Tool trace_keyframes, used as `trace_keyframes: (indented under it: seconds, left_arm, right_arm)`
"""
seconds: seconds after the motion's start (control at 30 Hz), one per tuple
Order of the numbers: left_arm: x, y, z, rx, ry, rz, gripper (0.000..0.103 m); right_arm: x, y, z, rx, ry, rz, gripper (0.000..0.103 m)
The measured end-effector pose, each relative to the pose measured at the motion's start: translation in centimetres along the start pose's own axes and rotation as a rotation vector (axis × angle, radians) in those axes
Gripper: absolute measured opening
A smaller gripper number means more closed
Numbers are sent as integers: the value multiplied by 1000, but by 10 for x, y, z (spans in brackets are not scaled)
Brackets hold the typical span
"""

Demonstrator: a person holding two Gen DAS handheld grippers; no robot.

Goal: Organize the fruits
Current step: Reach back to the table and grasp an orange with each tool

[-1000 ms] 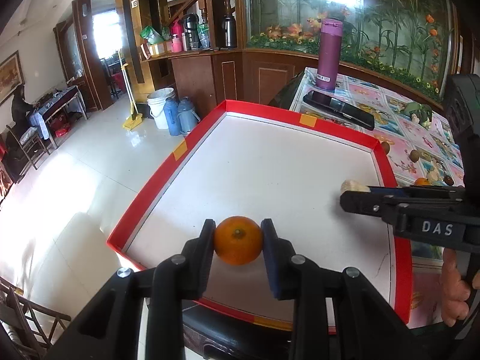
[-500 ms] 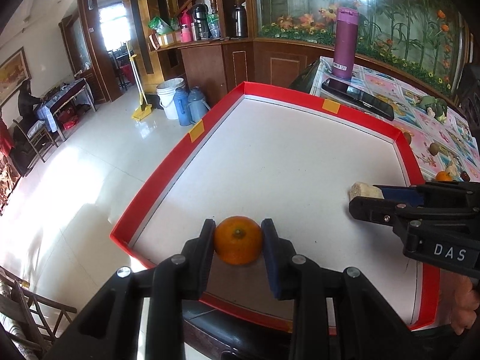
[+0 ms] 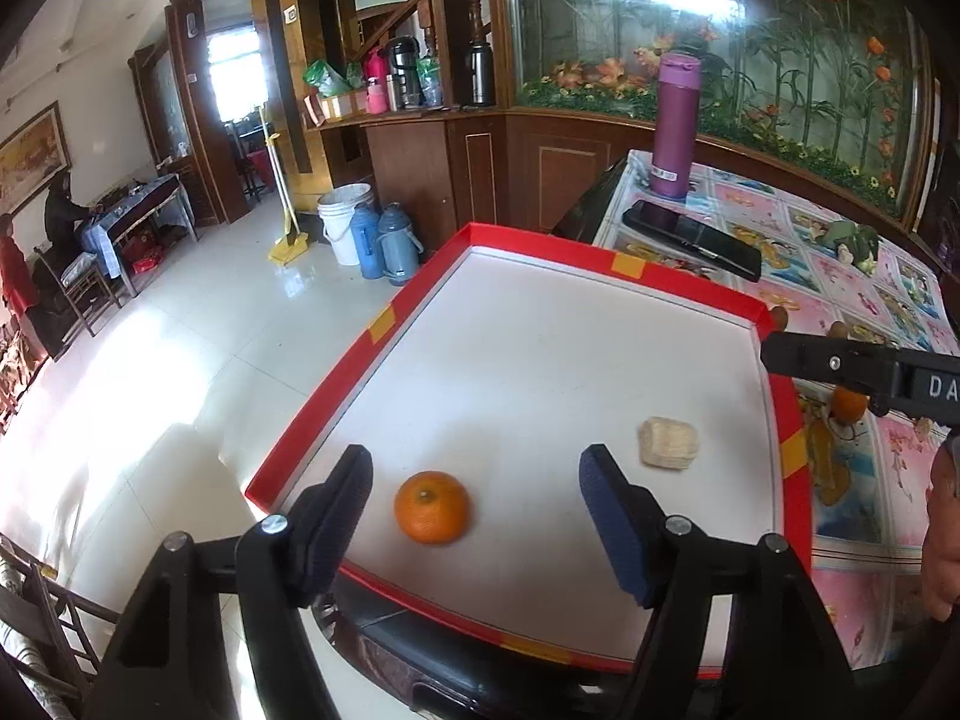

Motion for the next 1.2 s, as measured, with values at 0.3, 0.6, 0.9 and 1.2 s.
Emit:
trace_keyframes:
  seconds: [0.3, 0.6, 0.9, 1.2]
  left_arm:
    - [69, -19, 4, 9, 127, -116, 88]
    - [138, -18, -9, -39, 259, -216, 89]
    - [194, -17, -18, -67, 371, -283, 89]
    - [219, -5, -25, -103, 432, -314, 89]
  right_arm:
    - [86, -65, -14, 67, 156, -96, 44]
    - [171, -122, -55, 44, 309, -200, 44]
    - [211, -136, -86, -53, 409, -235, 44]
    - [225, -131, -94, -93, 445, -269, 44]
Point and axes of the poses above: each gripper's, at about its wrist camera, not at the fingertips, and y roughly the way its jaws point, x to its right, z to its top, the point moved 5 cm from there along y, roughly the way its jaws point, and after that the axes turned 8 degrees about -y, right-handed, at the moved point
